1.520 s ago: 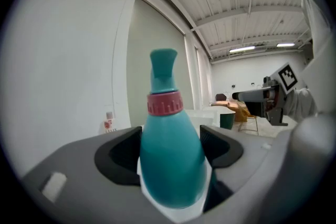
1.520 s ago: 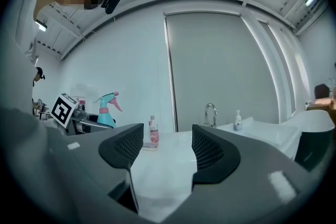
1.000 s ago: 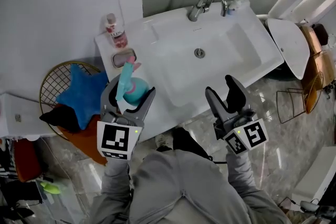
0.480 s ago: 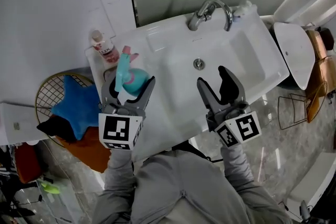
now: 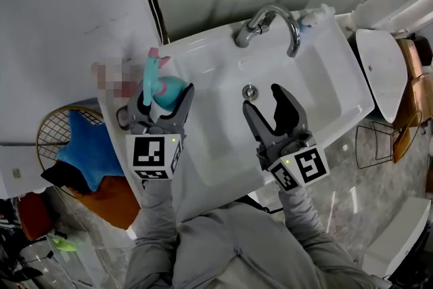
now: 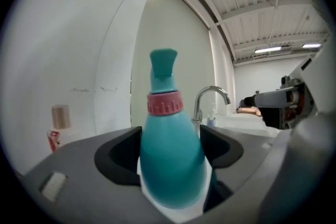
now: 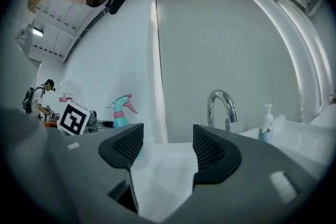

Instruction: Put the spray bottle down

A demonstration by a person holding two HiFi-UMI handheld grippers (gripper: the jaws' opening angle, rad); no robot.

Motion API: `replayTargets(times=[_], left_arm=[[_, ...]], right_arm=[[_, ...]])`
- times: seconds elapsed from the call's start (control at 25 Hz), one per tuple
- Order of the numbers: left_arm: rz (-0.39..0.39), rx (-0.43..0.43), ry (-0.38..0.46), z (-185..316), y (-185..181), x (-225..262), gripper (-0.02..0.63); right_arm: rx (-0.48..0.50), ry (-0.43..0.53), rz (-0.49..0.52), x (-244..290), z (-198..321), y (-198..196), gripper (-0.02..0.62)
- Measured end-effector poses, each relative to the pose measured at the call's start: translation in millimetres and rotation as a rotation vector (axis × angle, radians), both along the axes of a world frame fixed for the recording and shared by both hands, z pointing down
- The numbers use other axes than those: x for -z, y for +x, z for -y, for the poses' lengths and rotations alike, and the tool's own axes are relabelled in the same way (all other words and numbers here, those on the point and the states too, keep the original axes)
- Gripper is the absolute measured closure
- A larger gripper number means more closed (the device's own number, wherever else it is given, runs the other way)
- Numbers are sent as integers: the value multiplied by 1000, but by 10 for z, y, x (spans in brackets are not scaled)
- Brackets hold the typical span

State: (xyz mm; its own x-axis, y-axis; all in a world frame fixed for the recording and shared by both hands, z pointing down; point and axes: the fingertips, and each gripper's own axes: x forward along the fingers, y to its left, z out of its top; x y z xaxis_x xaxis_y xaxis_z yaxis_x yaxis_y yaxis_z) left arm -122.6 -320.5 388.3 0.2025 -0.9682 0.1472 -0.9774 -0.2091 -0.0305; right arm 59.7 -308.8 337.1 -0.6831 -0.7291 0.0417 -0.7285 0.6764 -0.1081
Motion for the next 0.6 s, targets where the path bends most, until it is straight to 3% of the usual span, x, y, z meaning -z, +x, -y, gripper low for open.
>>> replayTargets(times=[0.16,0.6], left_arm=[[31,-9,-4,311,55,-124,209],[17,-7,3,910,165,-420,209]], right_arm=[[7,-15,-10,-84,133,44,305],[-15,-61,-30,-347,467,207,305]])
